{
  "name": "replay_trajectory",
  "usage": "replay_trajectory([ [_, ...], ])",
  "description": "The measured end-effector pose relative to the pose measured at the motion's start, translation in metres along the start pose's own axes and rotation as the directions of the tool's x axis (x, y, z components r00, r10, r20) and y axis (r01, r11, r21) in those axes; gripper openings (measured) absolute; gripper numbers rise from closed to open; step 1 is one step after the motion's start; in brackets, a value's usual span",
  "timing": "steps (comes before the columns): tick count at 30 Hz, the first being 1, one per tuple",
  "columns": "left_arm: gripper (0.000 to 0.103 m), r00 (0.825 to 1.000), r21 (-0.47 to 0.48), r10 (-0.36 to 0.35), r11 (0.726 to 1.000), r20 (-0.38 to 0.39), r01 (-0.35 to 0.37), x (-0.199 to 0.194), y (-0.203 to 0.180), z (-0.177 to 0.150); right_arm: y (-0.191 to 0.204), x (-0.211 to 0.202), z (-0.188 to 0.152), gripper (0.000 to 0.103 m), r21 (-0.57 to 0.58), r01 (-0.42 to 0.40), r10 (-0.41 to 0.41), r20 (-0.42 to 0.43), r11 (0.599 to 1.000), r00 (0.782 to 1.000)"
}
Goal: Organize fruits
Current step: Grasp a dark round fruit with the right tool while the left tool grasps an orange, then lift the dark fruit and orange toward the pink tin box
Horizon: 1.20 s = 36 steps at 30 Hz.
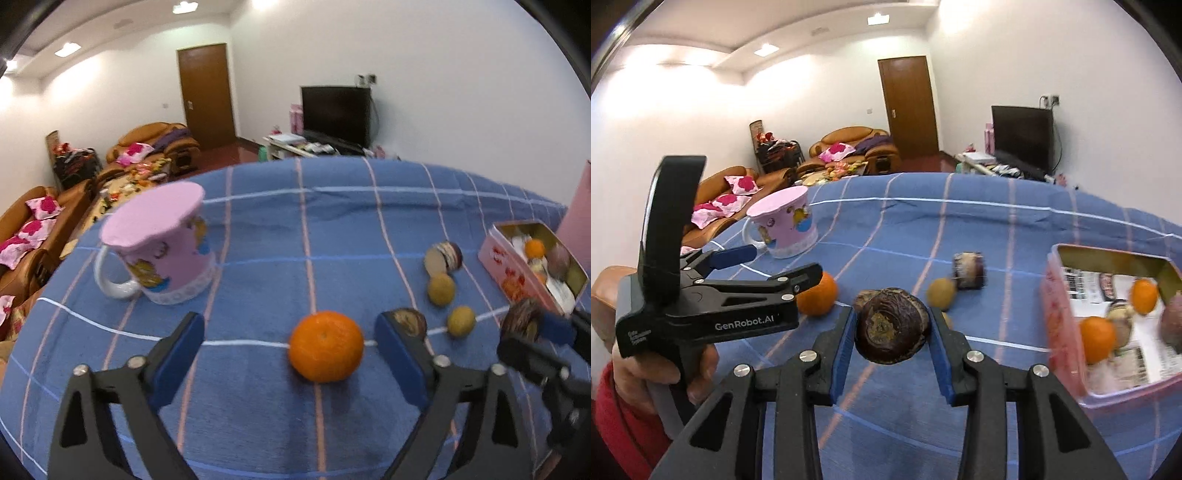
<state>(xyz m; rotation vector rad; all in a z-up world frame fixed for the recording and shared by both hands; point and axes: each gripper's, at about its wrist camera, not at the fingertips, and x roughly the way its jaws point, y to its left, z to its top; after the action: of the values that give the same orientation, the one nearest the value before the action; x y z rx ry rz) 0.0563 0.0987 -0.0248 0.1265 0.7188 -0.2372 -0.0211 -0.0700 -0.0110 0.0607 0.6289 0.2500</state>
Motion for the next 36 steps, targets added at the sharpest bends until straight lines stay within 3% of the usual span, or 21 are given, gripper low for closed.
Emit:
replay_trajectory([
  [3,0.083,0.999,0.021,-0.013,1.000,-0.037,0.014,0.005,-0.006,-0.005,-0.010,-0.002,-0.003,0.041,0.016,0.005,-0.004,-0.013,1.000,1.000],
  [7,0.083,0.998,0.056,0.014,0.998,-0.067,-0.011,0.016,-0.013,-0.006,-0.016,0.001,-0.003,0.041,0.050,0.001,0.000,-0.029,0.999,1.000],
  [11,0.079,0.994,0.004,-0.010,1.000,-0.112,0.011,0.026,-0.008,-0.003,-0.014,-0.003,-0.007,0.041,0.049,-0.012,0.013,-0.033,0.999,0.999],
  [13,0.064,0.987,-0.031,-0.034,0.999,-0.156,0.029,0.036,-0.006,-0.002,-0.013,-0.001,-0.007,0.041,0.050,-0.020,0.022,-0.034,0.999,0.999],
  [16,0.051,0.984,-0.033,-0.054,0.998,-0.169,0.049,0.040,-0.010,-0.003,-0.012,-0.001,-0.009,0.041,0.055,-0.021,0.023,-0.036,0.998,0.999],
  [21,0.048,0.986,-0.028,-0.049,0.999,-0.160,0.045,0.038,-0.013,-0.004,-0.015,-0.001,-0.009,0.041,0.065,-0.018,0.019,-0.025,0.998,0.999],
  [24,0.048,0.993,-0.044,-0.021,0.999,-0.117,0.015,0.029,-0.009,-0.003,-0.014,-0.005,-0.008,0.041,0.062,-0.013,0.013,-0.003,0.998,1.000],
  [27,0.048,0.999,-0.074,0.021,0.997,-0.025,-0.023,0.010,-0.006,-0.002,-0.014,-0.014,-0.006,0.041,0.042,0.009,-0.012,0.057,0.999,0.998],
  [31,0.048,0.985,-0.091,0.134,0.988,0.108,-0.124,-0.013,-0.014,-0.002,-0.010,-0.033,-0.003,0.041,-0.004,0.102,-0.100,0.181,0.995,0.978],
  [36,0.048,0.972,-0.127,0.171,0.980,0.163,-0.151,-0.026,-0.025,-0.007,-0.017,-0.047,0.001,0.041,-0.010,0.151,-0.143,0.253,0.988,0.957],
])
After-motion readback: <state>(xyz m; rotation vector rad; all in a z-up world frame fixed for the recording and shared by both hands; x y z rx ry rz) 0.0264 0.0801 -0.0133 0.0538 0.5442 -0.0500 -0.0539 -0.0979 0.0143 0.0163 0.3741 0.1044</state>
